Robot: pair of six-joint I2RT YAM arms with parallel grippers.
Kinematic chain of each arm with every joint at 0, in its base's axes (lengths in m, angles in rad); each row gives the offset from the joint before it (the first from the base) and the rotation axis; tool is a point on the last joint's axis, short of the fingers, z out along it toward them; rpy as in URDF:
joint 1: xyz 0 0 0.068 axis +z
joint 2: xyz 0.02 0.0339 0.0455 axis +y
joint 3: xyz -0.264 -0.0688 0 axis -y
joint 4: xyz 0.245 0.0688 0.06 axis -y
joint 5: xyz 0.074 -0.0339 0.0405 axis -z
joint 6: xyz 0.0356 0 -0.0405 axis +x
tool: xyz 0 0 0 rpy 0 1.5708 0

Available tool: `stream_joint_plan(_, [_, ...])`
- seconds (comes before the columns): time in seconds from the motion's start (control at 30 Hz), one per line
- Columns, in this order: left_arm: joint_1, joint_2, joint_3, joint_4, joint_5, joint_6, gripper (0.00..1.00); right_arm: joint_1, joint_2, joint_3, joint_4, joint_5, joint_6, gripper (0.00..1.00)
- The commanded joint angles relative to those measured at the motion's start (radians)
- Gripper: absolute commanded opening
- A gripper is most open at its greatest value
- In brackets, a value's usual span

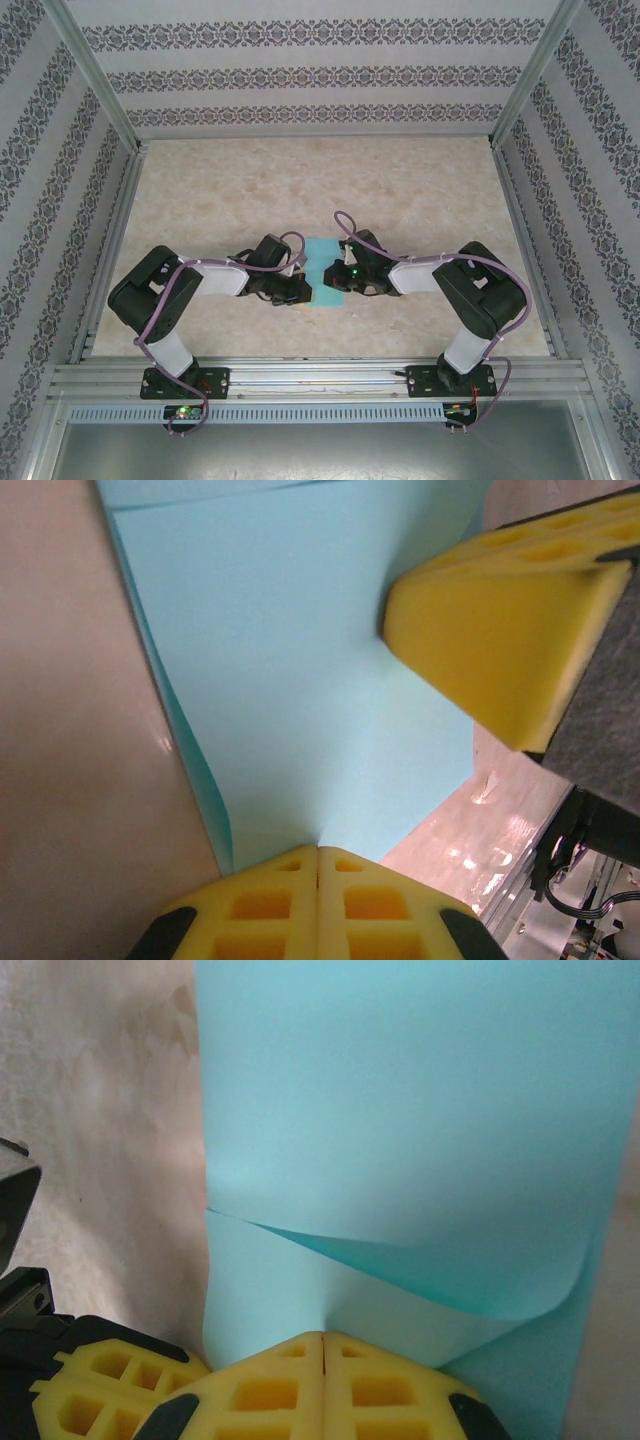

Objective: Fold a paper plane with a square sheet of paper (fold left side to right side)
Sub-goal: Fold the triangle a second time at the center of the table.

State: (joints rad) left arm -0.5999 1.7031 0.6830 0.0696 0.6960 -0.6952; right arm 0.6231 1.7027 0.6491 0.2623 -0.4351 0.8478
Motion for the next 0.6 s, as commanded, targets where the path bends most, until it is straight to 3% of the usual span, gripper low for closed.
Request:
stream_joint_plan(0.0, [0.015,0.067,-0.042,-0.13,-0.101,-0.009,0.0,-0.047,-0.006,0.009,-0.069,0.073,-0.051,0.0])
stream_joint_plan(0.57, [0.017,0.075,-0.042,-0.103,-0.072,-0.005,0.0,-0.184,-0.045,0.08,-0.184,0.041,-0.148,0.0])
